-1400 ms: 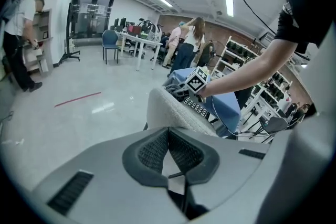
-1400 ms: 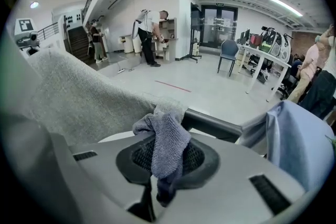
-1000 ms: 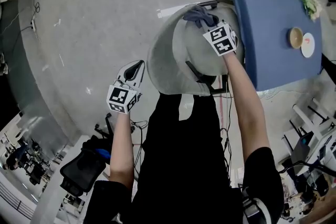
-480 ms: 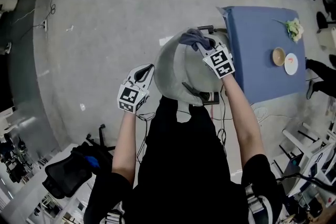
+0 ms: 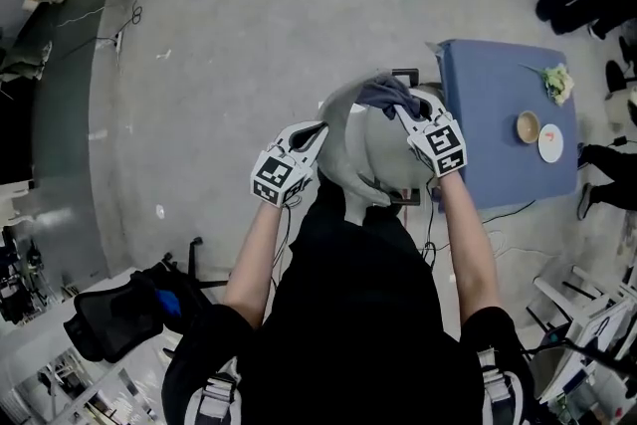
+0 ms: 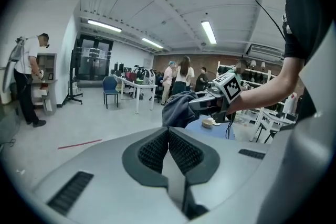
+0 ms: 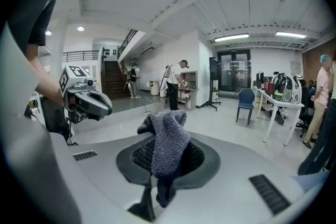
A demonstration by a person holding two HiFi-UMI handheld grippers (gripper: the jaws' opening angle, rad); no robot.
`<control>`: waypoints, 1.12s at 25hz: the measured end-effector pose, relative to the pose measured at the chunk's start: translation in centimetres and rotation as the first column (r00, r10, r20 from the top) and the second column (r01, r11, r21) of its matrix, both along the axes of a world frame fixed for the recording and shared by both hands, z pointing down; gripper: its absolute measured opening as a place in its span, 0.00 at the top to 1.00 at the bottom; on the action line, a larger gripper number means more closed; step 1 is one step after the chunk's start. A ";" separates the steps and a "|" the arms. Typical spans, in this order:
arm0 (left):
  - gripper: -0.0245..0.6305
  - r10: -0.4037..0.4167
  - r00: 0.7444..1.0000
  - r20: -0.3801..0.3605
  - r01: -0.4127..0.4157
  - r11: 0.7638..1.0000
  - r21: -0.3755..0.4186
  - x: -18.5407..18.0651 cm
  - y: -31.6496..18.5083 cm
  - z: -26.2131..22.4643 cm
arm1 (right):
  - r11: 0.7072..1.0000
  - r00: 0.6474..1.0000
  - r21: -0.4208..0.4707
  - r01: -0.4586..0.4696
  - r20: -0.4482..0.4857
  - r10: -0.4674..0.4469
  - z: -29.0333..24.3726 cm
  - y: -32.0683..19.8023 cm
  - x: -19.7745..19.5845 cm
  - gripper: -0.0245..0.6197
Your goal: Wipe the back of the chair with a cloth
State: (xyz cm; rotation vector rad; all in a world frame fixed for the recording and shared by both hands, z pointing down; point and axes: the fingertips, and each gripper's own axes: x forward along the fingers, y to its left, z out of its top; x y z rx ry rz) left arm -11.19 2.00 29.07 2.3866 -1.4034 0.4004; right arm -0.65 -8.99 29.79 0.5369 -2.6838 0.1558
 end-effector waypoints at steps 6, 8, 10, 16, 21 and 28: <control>0.93 0.002 0.999 -0.034 -0.001 0.999 0.034 0.6 0.2 -1.1 | 0.999 0.999 0.035 0.011 0.040 -0.013 -2.4 2.9 0.8 0.85; 0.93 0.007 0.999 -0.035 -0.005 0.999 0.047 1.1 0.4 -1.7 | 0.999 0.999 0.049 0.012 0.039 -0.014 -3.0 3.9 1.5 0.85; 0.93 0.015 0.999 -0.031 -0.013 0.998 0.059 1.8 0.5 -2.3 | 0.998 0.999 0.059 0.010 0.039 -0.012 -3.6 4.8 2.5 0.85; 0.93 0.019 1.000 -0.023 -0.017 0.996 0.089 3.1 -0.6 -3.6 | 0.997 0.998 0.074 -0.007 0.059 0.002 -4.4 5.2 4.8 0.86; 0.93 0.037 0.999 -0.015 -0.036 0.994 0.099 4.1 -0.7 -3.9 | 0.997 0.998 0.082 -0.016 0.062 0.011 -4.5 5.7 5.8 0.86; 0.93 0.052 0.999 -0.008 -0.051 0.993 0.108 4.8 -0.9 -4.5 | 0.996 0.997 0.079 -0.035 0.073 0.029 -4.7 5.6 6.9 0.86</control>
